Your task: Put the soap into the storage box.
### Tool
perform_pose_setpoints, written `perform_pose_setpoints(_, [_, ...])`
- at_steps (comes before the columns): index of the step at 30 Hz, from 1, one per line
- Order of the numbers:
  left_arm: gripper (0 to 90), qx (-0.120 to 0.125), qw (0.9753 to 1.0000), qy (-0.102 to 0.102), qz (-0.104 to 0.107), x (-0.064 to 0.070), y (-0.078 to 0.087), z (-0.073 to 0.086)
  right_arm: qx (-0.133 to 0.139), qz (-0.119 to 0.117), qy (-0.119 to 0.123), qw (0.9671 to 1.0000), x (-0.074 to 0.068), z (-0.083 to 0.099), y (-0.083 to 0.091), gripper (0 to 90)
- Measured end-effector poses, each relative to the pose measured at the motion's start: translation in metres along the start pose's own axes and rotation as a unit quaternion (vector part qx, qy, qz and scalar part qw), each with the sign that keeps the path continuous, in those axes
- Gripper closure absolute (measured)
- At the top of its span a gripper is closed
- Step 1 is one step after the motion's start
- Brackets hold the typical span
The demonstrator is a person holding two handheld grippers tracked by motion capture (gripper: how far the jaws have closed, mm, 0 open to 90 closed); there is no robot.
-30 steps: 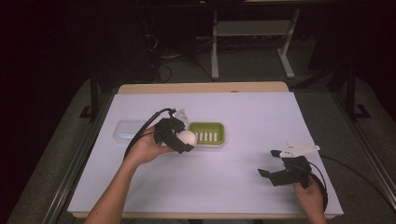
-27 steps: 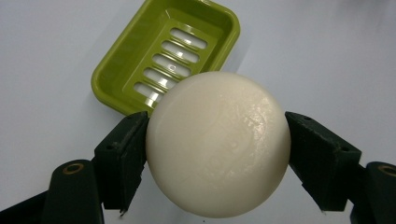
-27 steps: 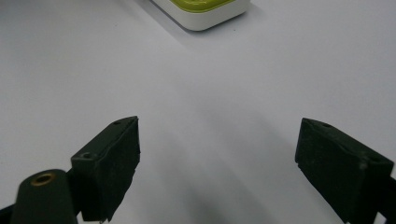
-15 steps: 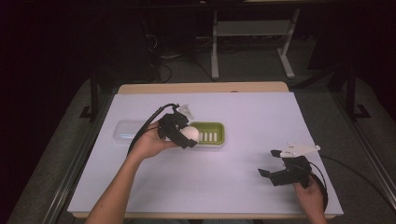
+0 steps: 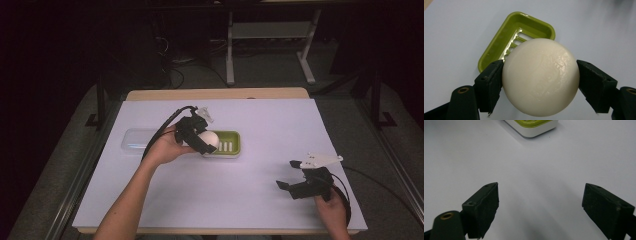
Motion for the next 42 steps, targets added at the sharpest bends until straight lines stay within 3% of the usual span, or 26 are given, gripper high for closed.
perform_pose_setpoints(8, [24.9,0.003,1.0,0.004,0.005,-0.004,-0.006,-0.008,0.002,-0.001,0.001,1.0,0.0,-0.001,0.0,13.2])
perform_pose_setpoints(23, [24.9,-0.002,0.9999,-0.007,0.007,-0.014,-0.014,-0.019,0.005,-0.001,-0.007,1.0,0.001,0.0,0.001,13.2])
perform_pose_setpoints(42, [24.9,0.001,0.9999,0.007,0.009,-0.023,-0.028,-0.022,0.005,-0.002,-0.001,1.0,0.001,-0.002,-0.001,13.2])
Point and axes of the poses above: each handheld gripper's, and its own axes: y roughly backward along the jaws, z roughly out of its underside, x roughly to its right, the point moved 10 cm from there along -y, roughly forward along the jaws, and after that the axes turned 4 degrees about -y, right-handed, at the moved point
